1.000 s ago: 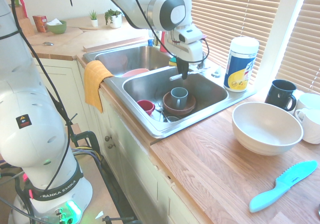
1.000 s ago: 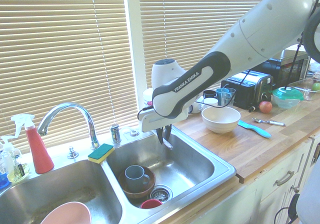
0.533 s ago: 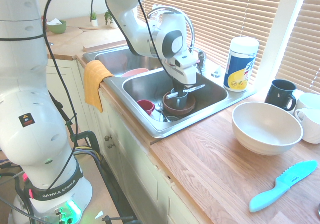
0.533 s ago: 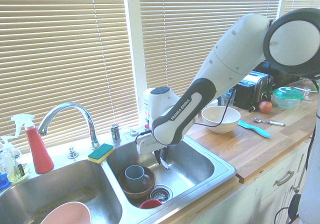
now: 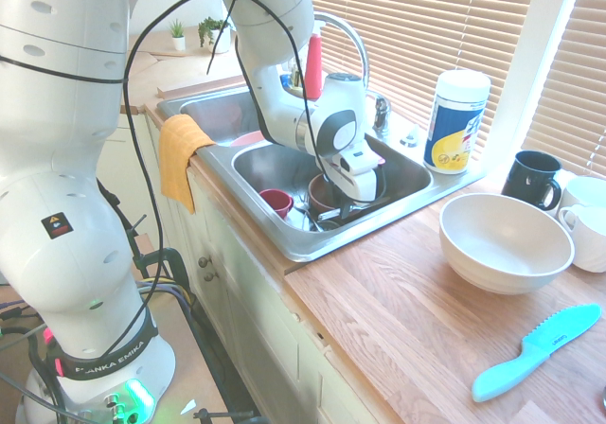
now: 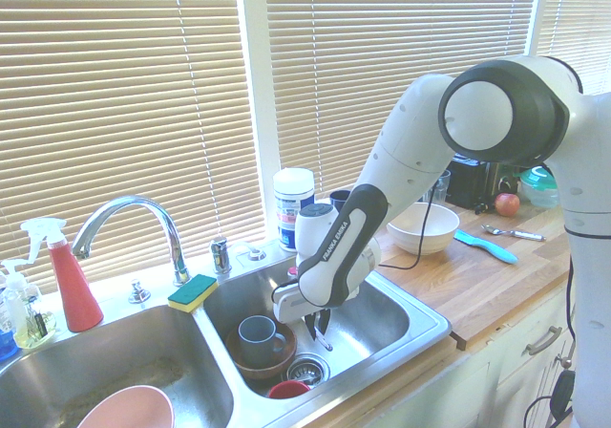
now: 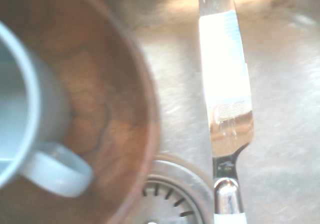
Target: Put the knife into the sink
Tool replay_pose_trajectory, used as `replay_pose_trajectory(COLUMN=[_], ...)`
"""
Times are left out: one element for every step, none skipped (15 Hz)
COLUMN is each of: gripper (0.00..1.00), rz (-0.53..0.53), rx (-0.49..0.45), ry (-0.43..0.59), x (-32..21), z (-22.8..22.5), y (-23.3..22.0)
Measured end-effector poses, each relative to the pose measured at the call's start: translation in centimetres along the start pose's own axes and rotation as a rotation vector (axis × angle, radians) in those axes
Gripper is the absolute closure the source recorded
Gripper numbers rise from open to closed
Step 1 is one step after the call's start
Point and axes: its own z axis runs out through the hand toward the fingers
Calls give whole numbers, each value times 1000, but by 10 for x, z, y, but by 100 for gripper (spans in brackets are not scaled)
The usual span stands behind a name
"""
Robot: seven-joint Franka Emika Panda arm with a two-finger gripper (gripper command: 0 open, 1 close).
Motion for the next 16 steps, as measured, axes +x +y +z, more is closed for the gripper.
replay_pose_trajectory(gripper=[100,100,100,100,100,100,100,100,100,100,0,0,0,0,0,0], rz=[5,8,11,14,16,19,17,16,17,18,20,23,24,25,28,31], rx=[-4,-11,-18,-23,-26,-27,-32,-37,-40,-42,-43,-44,-45,-46,-46,-46], ry=[-3,-6,-11,-14,-17,-20,-25,-29,-31,-33,-35,-37,-37,-37,-37,-37], x=[4,9,15,20,25,28,30,29,29,29,29,29,29,28,28,28], z=[4,9,15,21,27,33,39,44,49,52,54,56,57,58,58,58], y=[1,3,6,7,8,9,10,9,9,8,8,8,7,7,7,7])
